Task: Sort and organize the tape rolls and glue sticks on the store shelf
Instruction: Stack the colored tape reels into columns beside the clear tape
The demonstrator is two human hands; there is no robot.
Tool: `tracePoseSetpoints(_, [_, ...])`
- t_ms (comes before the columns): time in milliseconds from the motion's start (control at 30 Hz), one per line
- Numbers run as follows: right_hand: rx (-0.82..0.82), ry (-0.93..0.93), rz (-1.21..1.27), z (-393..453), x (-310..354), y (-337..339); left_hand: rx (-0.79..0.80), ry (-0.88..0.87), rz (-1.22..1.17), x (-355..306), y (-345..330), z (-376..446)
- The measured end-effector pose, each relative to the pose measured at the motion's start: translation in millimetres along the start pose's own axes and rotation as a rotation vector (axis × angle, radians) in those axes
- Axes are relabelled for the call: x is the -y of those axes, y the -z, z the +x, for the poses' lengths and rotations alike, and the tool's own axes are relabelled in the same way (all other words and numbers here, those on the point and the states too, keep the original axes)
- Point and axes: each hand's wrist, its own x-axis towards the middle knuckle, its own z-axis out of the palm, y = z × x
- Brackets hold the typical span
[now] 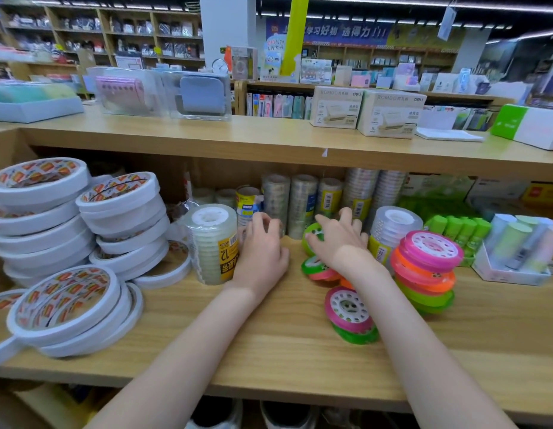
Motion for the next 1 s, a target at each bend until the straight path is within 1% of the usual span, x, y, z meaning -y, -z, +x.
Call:
tracePoseSetpoints(133, [-0.002,0.03,-0.019,-3,-4,-3,0.036,-0.003,-0.047,-3,4,-4])
tracePoseSetpoints(300, [-0.039,0.105,0.048,-14,-8,0,0.089,0.0,-0.028,-8,8,-12])
tracePoseSetpoints(367, [-0.06,0.157,0.055,-18,-13,-1,0.114,0.044,-0.018,-12,9,-16])
tracePoseSetpoints(467, [-0.117,0.231,0.104,-26,-22,-4,0.204,0.161,-0.007,-17,11,-22])
tracePoseSetpoints(567, [-0.152,0.288,0.145,-33,-29,-7,0.281,0.178,0.014,-19,9,-22])
tracePoseSetpoints(700, [-0.1,0.349,0.104,-38,-34,-13,0.264,0.174,0.118,-17,7,-21])
tracePoseSetpoints(867, [-0.136,0.354,0.097,-40,-36,-18,0.29,0.186,0.089,-19,6,-22])
tracePoseSetpoints(1000, [-0.152,0.354,0.108,-39,-36,-20,0.33,0.264,0.03,-18,8,-17])
